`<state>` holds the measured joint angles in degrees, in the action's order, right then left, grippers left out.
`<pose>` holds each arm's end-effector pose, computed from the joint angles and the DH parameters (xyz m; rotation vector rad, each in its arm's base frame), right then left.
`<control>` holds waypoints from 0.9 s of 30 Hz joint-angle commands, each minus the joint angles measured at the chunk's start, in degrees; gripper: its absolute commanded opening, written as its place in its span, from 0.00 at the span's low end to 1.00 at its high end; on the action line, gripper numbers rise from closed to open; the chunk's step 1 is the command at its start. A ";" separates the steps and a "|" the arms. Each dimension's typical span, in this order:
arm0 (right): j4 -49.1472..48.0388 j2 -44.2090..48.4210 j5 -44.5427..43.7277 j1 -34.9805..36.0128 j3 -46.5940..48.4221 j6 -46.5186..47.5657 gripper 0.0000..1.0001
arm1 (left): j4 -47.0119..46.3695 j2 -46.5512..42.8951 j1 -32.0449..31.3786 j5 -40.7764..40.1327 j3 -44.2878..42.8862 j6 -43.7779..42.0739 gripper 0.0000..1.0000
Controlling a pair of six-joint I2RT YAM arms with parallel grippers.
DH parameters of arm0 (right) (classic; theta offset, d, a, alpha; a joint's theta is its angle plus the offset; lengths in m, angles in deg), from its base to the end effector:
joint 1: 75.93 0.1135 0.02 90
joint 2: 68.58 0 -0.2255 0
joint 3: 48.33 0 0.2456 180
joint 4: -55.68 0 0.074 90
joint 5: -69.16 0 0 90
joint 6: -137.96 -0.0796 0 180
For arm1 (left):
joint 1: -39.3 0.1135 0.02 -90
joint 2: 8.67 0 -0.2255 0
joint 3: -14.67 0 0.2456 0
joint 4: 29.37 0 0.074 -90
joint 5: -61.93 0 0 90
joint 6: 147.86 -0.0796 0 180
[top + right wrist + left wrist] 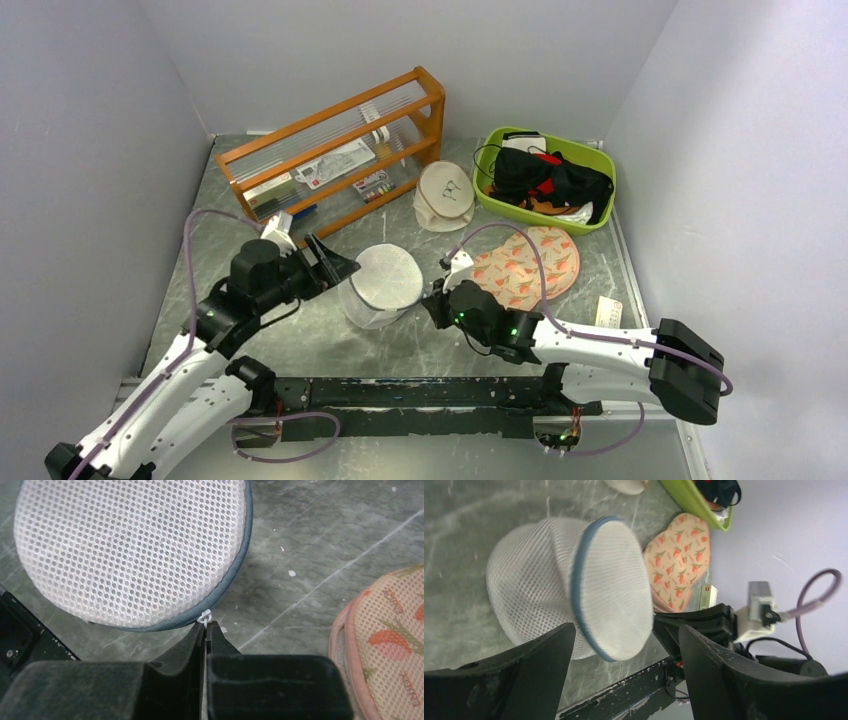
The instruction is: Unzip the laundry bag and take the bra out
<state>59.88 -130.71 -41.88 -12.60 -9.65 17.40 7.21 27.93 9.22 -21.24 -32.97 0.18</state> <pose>0.1473 0.2296 0.1463 -0.3607 2.0507 0.6524 0.1840 -0.1175 0.2290 -0.4491 2.1449 -1.0540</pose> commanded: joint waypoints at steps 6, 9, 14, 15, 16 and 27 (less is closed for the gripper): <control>-0.64 0.50 3.13 -0.06 4.64 2.84 0.00 | 7.98 8.10 0.20 8.15 -19.59 -28.49 0.88; -1.31 0.07 2.91 -0.20 5.41 3.04 0.00 | 6.41 13.71 -0.09 12.51 -21.58 -35.12 0.89; -1.96 -1.15 3.58 -0.41 6.40 2.39 0.00 | 1.60 19.97 -4.00 12.37 -20.68 -45.69 0.86; -1.95 -1.25 3.77 -0.51 6.38 1.92 0.00 | 0.65 21.09 -5.46 12.28 -20.32 -47.39 0.84; -1.98 -1.24 4.07 -0.56 6.42 1.59 0.00 | -0.47 22.30 -7.11 12.15 -19.98 -49.14 0.83; -2.56 -1.24 7.04 -1.05 6.90 0.41 0.00 | -5.49 31.78 -22.69 -2.14 -17.50 -60.77 0.72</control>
<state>58.90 -132.31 -36.13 -13.36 -4.50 18.36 4.85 57.19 -11.94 -15.71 -50.50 -55.56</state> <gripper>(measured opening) 0.009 0.761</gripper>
